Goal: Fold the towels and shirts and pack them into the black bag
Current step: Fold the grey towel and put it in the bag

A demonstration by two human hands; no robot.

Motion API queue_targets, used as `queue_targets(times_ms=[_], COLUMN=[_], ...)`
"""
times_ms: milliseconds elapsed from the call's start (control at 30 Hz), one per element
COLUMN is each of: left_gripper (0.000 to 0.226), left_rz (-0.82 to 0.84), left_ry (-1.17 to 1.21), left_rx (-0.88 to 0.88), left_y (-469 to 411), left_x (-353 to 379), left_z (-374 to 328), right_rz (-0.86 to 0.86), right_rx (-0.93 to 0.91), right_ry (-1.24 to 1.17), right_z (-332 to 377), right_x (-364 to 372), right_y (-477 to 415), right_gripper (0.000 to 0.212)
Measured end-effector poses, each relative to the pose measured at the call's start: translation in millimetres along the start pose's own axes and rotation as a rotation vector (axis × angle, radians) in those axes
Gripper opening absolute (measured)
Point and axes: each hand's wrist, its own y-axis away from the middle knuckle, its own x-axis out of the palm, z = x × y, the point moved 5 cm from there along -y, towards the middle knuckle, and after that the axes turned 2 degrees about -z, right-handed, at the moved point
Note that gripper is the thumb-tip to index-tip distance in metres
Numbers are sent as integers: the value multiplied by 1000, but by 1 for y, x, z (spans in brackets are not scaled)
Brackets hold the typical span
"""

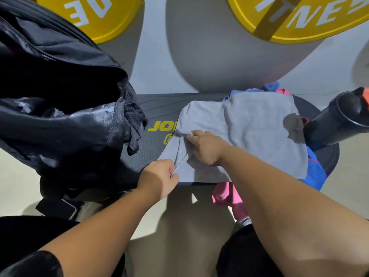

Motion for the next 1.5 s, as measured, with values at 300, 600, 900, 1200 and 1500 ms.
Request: queue_targets(times_ms=[300,600,900,1200,1500], left_gripper=[9,24,26,26,25], left_rz=[-4,-406,-239,88,215], left_ry=[103,170,438,703,633], left_rx=[-42,119,68,98,43], left_y=[-13,-23,-30,-46,-39], left_x=[-31,-123,-92,-16,36], left_z=[1,-2,-41,-148,-175], right_rz=[-282,-178,40,-207,-113], right_rx=[317,186,150,317,388], right_ry=[-961,-1407,-1373,-1523,-891], right_z=[-11,55,45,-102,-135], right_x=[-35,-71,-107,-126,-84], right_y=[-10,-84,-85,-23,-1], right_gripper=[39,39,80,86,41])
